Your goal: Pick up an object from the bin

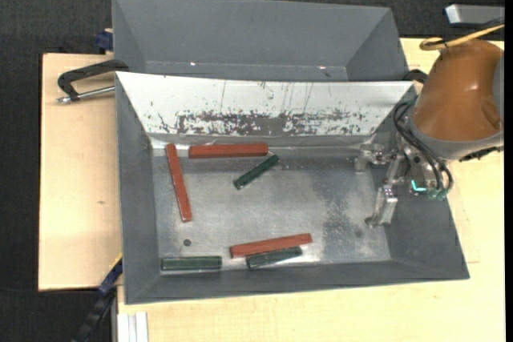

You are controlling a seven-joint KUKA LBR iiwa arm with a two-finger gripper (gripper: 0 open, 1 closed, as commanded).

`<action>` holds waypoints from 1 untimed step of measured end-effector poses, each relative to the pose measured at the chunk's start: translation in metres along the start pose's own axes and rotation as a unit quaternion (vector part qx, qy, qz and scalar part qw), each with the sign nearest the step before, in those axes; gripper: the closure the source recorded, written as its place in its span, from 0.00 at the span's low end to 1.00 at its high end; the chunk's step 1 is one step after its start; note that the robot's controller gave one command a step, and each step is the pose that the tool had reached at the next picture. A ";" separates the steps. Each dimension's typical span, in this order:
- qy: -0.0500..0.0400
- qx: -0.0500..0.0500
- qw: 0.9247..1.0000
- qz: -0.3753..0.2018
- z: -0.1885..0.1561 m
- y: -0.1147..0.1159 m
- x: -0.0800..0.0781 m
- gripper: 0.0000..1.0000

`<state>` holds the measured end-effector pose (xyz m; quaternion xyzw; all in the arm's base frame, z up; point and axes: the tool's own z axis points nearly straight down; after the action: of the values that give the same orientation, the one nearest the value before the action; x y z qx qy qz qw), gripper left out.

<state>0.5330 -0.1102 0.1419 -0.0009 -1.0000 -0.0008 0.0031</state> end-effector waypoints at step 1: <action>-0.003 0.001 1.000 -0.001 -0.004 0.001 -0.001 1.00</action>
Offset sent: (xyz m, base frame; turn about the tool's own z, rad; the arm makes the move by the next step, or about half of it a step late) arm 0.0000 0.0000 0.0000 0.0000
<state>0.5344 -0.1097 0.1458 0.0002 -1.0000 -0.0002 -0.0002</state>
